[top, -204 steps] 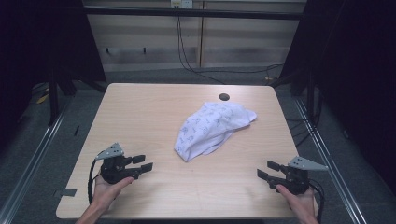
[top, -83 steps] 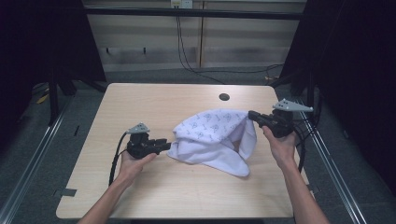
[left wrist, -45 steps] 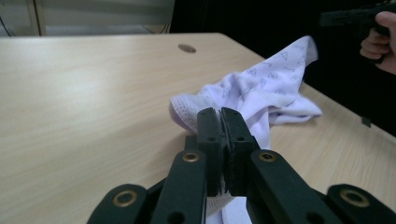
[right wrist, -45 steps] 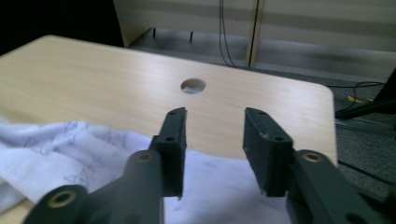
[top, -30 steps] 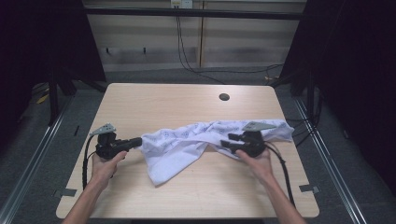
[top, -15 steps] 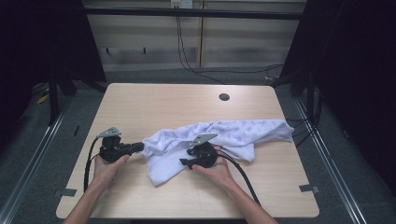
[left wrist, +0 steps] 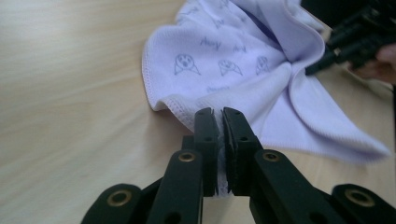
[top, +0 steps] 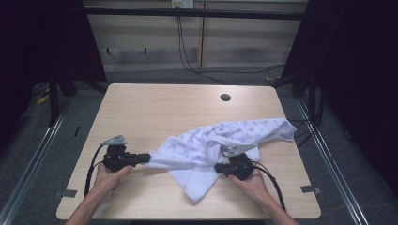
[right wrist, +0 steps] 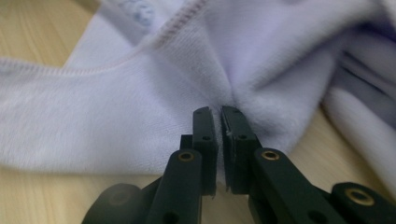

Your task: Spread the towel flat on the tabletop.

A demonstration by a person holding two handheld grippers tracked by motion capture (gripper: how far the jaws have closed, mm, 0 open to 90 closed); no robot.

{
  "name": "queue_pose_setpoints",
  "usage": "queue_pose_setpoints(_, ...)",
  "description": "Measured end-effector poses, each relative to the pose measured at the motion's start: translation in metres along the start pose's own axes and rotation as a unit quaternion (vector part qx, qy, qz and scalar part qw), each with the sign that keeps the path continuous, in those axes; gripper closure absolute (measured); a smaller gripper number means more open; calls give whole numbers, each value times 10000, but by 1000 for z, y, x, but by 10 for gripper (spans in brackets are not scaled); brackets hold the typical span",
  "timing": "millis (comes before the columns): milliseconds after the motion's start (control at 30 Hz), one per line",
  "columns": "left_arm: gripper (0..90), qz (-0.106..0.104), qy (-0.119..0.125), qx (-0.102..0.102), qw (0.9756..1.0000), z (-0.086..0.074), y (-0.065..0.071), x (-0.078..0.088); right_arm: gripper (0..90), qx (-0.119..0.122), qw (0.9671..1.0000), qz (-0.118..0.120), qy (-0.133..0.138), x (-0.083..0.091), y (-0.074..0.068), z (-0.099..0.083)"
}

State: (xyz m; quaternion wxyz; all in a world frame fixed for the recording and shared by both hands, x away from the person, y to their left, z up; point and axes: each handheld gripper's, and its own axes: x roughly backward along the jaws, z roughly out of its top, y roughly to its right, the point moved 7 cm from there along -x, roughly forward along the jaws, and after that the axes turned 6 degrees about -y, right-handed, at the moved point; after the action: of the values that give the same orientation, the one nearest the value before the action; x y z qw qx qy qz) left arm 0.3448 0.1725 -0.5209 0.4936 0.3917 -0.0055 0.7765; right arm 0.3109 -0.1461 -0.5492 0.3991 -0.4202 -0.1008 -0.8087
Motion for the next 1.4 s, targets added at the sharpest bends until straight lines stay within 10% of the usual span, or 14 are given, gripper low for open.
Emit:
queue_pose_setpoints(300, 800, -414, -514, -265, 9975, -2, 34, -34, 681, -437, 9953, -846, 158, 35, 42, -12)
queue_pose_setpoints(467, 747, -276, -403, -137, 9987, -4, 21, -25, 671, -276, 9975, -207, 610, 57, -4, -11)
queue_pose_setpoints(767, 632, 110, -373, -10, 9992, 6, 1, -40, 514, 166, 9978, 567, 314, 44, -70, -25)
queue_pose_setpoints(1167, 556, 546, -475, -226, 9971, 19, -8, -64, 463, 295, 9991, 320, 2, 12, -55, -21)
queue_pose_setpoints(1400, 544, 679, -275, -206, 9971, 33, -15, -68, 469, -57, 9989, -188, 431, 12, -32, 2)
